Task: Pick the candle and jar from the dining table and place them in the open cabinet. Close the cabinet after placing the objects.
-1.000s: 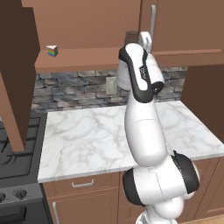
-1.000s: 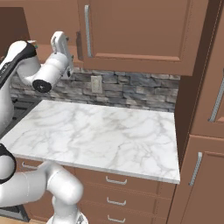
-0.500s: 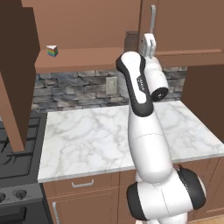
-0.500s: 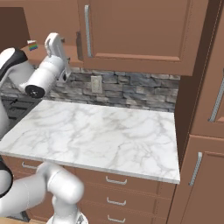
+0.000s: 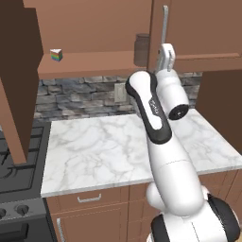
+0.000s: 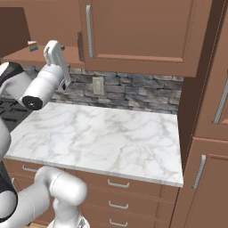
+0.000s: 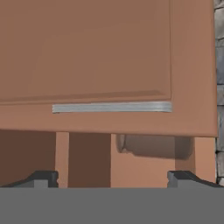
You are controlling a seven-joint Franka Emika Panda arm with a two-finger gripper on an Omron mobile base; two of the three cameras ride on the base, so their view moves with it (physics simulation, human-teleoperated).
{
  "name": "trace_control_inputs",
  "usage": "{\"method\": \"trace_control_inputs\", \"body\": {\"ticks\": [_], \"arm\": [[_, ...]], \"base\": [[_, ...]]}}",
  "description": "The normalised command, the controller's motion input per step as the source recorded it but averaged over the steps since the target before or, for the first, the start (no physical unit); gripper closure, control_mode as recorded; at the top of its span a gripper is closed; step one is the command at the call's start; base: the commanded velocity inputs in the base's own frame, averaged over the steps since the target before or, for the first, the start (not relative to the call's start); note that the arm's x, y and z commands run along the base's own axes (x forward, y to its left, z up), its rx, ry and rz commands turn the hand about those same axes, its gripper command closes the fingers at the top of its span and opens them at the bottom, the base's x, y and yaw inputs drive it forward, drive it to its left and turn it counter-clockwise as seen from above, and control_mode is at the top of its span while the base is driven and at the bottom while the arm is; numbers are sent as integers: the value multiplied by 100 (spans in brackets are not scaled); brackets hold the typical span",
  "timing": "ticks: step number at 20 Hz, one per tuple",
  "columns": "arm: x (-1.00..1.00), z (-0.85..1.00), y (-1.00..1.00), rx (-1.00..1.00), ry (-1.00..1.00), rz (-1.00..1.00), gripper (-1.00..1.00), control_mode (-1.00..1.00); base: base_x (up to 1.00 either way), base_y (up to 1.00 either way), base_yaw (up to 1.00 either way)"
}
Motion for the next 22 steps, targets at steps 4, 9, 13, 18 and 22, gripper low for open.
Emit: {"method": "trace_control_inputs", "body": {"ticks": [4,9,13,18,22], "arm": [[-32,12,2,2,5,0,-100,-100],[-34,19,7,0,2,0,-100,-100],[-28,23,11,0,0,-2,-100,-100],[-30,32,19,0,0,-6,-100,-100],[-30,38,29,0,0,-7,-100,-100]], "base": [[0,0,0],[0,0,0],[0,0,0],[0,0,0],[0,0,0]]}}
